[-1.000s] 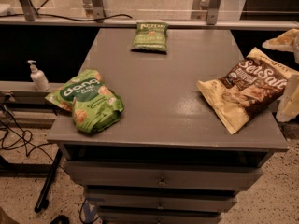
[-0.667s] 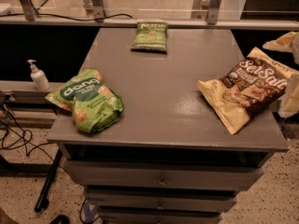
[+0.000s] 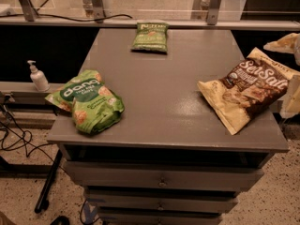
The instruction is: Move brown chip bag near green jalapeno chip bag
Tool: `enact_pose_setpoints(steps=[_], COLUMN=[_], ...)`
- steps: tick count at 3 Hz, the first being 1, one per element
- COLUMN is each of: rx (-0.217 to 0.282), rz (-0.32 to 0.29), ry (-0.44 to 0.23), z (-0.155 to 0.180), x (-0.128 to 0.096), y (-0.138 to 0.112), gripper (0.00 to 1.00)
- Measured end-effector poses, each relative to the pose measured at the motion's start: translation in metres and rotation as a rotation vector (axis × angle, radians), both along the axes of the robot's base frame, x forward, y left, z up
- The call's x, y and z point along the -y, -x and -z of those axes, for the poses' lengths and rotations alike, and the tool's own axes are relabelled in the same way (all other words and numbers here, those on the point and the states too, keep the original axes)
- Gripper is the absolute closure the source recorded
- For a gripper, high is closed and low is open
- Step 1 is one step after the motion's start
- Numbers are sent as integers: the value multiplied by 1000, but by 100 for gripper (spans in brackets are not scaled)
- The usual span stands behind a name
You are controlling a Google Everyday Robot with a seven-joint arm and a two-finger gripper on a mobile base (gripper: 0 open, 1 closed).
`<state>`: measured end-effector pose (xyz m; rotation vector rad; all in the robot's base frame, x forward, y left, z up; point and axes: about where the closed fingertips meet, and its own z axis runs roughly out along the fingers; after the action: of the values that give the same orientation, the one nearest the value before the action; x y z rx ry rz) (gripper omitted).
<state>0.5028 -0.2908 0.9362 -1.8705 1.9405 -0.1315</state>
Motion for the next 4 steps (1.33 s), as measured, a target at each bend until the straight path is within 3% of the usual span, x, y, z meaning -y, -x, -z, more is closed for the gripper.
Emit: enact_pose_setpoints(steps=[1, 2, 3, 4], rx=[44, 127, 156, 132], rz=[-72, -206, -297, -345], ry=[-36, -96, -100, -69], z=[7, 20, 39, 61], x=[1, 1, 2, 6], y=[-13, -40, -59, -64], gripper=[0, 0, 0, 0])
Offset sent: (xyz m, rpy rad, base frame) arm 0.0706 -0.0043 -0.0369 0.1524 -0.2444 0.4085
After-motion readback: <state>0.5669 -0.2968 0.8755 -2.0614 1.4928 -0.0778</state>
